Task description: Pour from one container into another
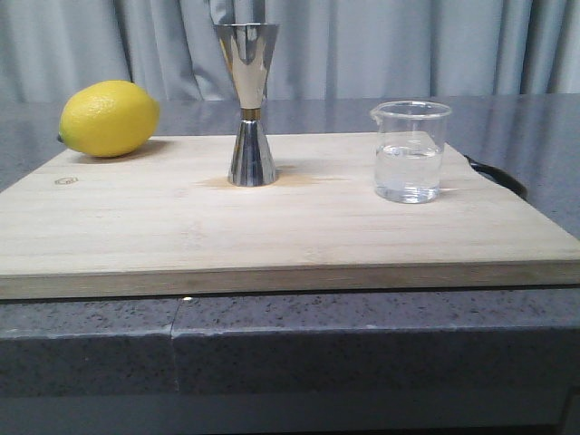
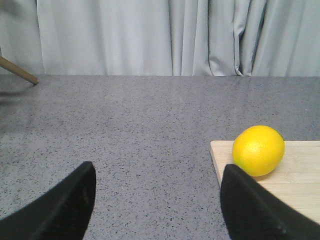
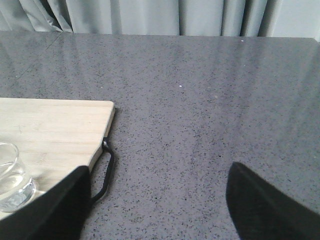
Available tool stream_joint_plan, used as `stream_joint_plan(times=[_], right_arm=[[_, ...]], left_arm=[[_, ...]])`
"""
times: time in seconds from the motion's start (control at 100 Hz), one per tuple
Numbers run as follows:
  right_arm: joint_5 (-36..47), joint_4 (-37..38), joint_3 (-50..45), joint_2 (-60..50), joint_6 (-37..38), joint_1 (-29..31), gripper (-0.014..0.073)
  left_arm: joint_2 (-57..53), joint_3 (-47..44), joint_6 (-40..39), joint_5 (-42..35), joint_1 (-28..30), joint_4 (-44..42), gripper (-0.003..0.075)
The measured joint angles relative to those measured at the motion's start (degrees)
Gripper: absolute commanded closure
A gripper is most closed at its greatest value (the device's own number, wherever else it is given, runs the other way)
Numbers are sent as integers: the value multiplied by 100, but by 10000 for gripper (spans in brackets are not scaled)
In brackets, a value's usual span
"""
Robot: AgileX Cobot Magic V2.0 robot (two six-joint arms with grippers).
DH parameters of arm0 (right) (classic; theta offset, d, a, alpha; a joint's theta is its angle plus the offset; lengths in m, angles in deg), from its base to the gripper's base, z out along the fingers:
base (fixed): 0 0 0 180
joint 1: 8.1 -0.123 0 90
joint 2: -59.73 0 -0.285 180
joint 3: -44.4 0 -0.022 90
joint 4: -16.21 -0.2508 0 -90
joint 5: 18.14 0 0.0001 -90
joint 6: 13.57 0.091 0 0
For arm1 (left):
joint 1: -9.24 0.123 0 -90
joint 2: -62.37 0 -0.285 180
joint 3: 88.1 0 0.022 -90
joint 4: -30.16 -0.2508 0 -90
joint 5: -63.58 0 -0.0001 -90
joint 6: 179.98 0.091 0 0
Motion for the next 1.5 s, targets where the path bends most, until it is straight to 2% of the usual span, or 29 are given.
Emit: stream_joint_plan(times=[0.11,0.19,0.26,0.5,0.6,0.72,0.86,1.14,1.33,1.5], right_arm=[[21,-9,0,0,0,0,61],[68,-9,0,0,0,0,-12],[110,-9,0,0,0,0,-73],[96,-69,229,0,0,0,-65],[-83,-139,363,0,0,0,-65],[-343,-184,424,0,0,0,-65],[-526,-273,457,128,0,0,-65],[-850,-336,566,788,0,0,-65],[-843,-336,628,1007,0,0,-65],[-843,-339,628,1029,0,0,-65]], left_arm=[[10,0,0,-24,0,0,196],[34,0,0,-102,0,0,134],[117,0,0,-223,0,12,113],[793,445,0,-160,0,288,114],[1214,799,47,197,0,388,114],[1736,1159,539,641,0,820,114],[2275,1279,1867,951,0,2089,114],[3244,1259,5994,1706,0,5496,114],[3800,820,8373,2171,0,7147,114],[4336,526,10034,2841,0,8172,114]])
